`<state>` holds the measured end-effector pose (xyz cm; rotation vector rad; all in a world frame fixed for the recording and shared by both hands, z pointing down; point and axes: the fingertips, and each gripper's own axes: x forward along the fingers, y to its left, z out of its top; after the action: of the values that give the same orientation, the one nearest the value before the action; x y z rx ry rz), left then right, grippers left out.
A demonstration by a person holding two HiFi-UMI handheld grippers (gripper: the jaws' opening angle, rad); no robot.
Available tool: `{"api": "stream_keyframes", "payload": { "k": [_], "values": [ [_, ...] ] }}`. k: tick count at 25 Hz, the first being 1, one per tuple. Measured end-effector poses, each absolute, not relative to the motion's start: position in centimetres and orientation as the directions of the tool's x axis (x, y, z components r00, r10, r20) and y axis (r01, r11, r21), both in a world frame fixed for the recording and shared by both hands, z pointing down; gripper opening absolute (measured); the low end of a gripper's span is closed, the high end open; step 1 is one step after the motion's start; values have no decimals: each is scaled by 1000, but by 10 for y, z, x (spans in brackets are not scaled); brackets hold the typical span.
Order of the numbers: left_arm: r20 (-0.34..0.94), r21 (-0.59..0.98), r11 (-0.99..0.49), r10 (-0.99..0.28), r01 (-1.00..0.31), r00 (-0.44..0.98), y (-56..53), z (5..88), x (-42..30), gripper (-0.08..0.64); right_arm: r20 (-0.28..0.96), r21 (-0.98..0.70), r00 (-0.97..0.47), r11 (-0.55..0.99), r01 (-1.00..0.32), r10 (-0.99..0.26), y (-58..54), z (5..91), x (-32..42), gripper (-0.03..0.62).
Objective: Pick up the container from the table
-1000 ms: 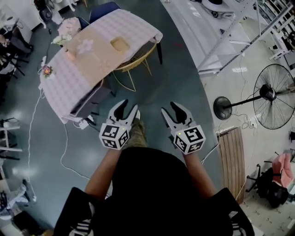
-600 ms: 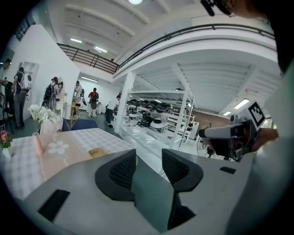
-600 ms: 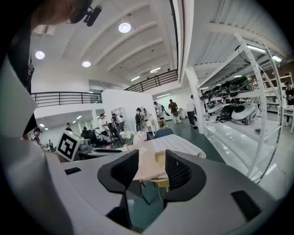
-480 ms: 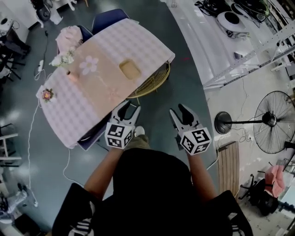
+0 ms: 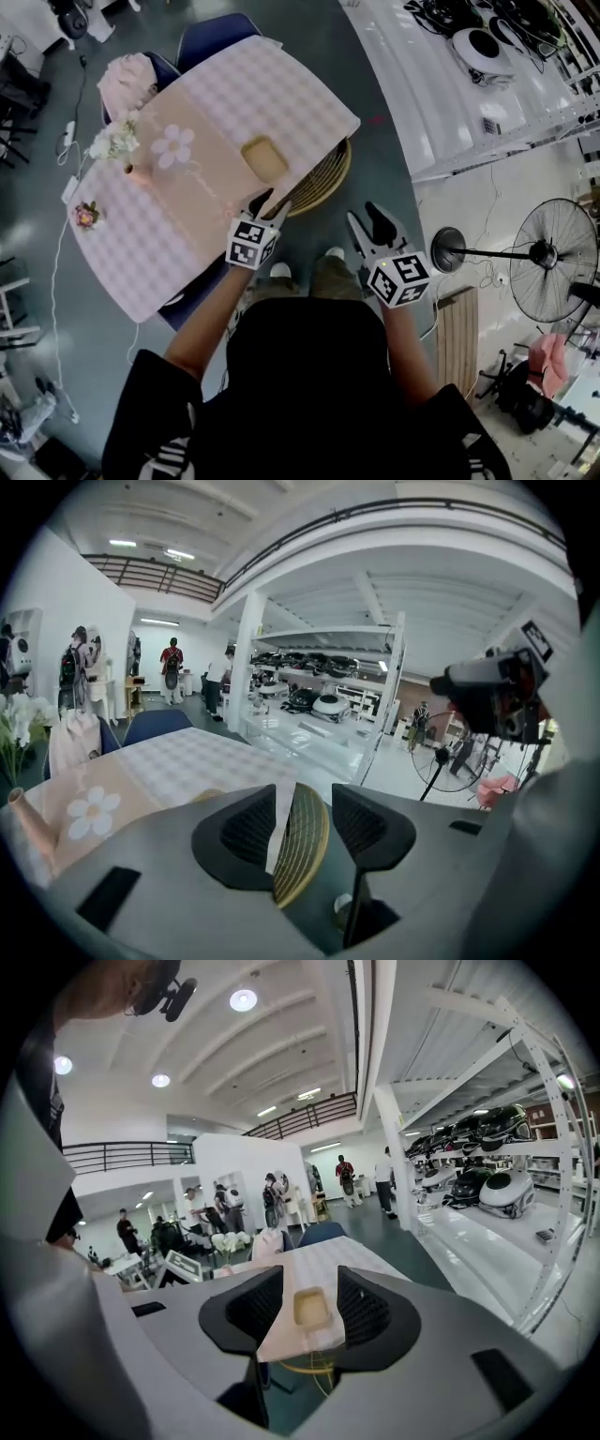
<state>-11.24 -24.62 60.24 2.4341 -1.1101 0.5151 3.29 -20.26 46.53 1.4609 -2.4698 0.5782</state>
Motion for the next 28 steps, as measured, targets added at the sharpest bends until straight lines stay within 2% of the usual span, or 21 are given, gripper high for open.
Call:
{"api": "stream_keyframes", "payload": {
  "k": [5,16,24,28],
  "values": [
    [593,131,-574,-608,-808,528,-288,657,-106,170,373,-250,-523,460,-852,-766,-235,474,31,150],
    [822,28,-556,-460,-831,335,-335,774,-116,170,372,-329,-647,557,-763,-666,-322,504,46,150],
    [895,-12,-596,-364,-803,257,-341,812,-109,160,419,-391,-695,575,-719,-584,-353,540,66,150],
    [929,-100,-695,-322,-712,184,-340,820,-107,83,423,-395,-701,580,-713,-574,-365,547,70,150]
  ]
}}
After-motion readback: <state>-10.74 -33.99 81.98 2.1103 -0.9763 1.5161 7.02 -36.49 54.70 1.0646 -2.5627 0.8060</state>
